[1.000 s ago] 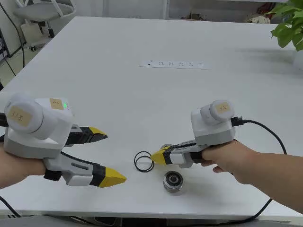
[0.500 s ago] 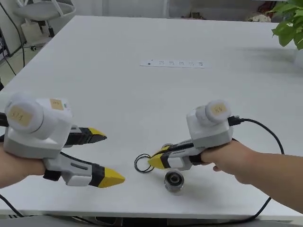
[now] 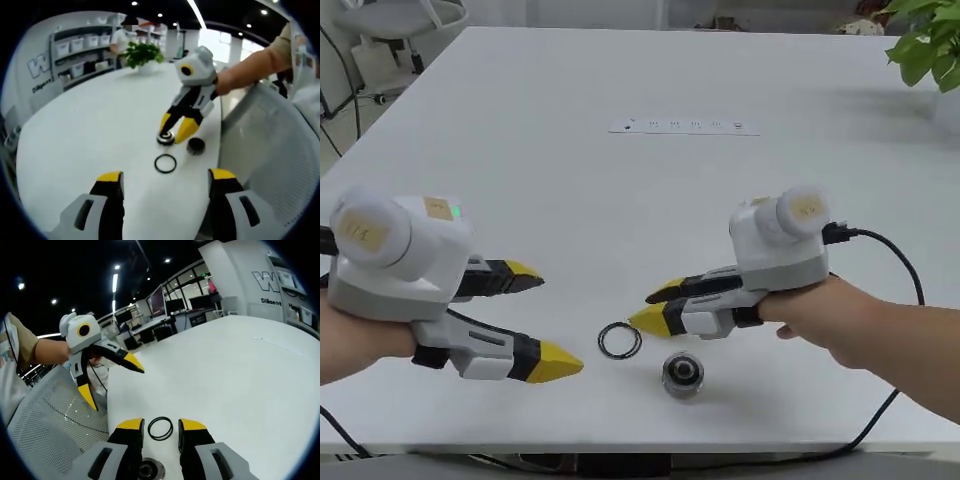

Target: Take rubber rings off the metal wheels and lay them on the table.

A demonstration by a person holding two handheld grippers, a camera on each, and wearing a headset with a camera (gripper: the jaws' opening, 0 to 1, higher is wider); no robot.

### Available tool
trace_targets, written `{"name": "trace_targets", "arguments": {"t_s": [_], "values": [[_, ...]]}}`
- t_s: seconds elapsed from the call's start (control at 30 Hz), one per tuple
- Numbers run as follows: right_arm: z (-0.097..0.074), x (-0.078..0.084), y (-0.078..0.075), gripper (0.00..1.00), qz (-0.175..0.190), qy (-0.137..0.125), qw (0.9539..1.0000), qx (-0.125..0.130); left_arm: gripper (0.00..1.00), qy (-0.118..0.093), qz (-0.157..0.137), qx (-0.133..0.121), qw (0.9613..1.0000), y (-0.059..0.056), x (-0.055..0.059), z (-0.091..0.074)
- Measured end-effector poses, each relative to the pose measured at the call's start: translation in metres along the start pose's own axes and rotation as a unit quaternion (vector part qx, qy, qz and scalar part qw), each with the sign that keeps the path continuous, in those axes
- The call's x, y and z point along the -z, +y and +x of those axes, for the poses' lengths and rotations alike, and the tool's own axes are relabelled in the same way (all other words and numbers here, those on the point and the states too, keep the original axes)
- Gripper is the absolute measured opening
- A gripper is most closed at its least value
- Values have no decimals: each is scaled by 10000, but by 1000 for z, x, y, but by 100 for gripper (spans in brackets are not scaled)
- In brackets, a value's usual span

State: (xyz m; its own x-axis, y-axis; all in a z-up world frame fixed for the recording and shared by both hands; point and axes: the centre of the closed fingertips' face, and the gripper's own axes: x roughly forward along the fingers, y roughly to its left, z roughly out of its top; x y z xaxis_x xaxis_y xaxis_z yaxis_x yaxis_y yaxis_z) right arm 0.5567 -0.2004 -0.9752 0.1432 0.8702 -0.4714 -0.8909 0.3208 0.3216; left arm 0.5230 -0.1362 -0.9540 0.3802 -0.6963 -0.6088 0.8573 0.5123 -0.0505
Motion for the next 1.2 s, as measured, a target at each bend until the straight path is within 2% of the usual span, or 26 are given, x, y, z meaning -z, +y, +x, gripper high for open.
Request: {"name": "trace_targets", "arguments": {"t_s": [0.3,0.57,0.73,0.9,1.2], "values": [[-20,-2,-8,32,-120,-304,9994,108,67,-33,48,58,10000,1,-9,9],[-34,3,-19,33,-202,-371,9987,295,64,-16,146,176,9997,-1,-16,20],[-38,11,-29,33,-236,-336,9983,405,62,-9,203,184,9996,1,-21,28],[-38,20,-32,32,-331,-240,9982,433,58,21,217,137,9997,9,-23,37],[-34,30,-34,32,-475,-91,9979,421,54,62,303,168,9994,8,-25,52]]}}
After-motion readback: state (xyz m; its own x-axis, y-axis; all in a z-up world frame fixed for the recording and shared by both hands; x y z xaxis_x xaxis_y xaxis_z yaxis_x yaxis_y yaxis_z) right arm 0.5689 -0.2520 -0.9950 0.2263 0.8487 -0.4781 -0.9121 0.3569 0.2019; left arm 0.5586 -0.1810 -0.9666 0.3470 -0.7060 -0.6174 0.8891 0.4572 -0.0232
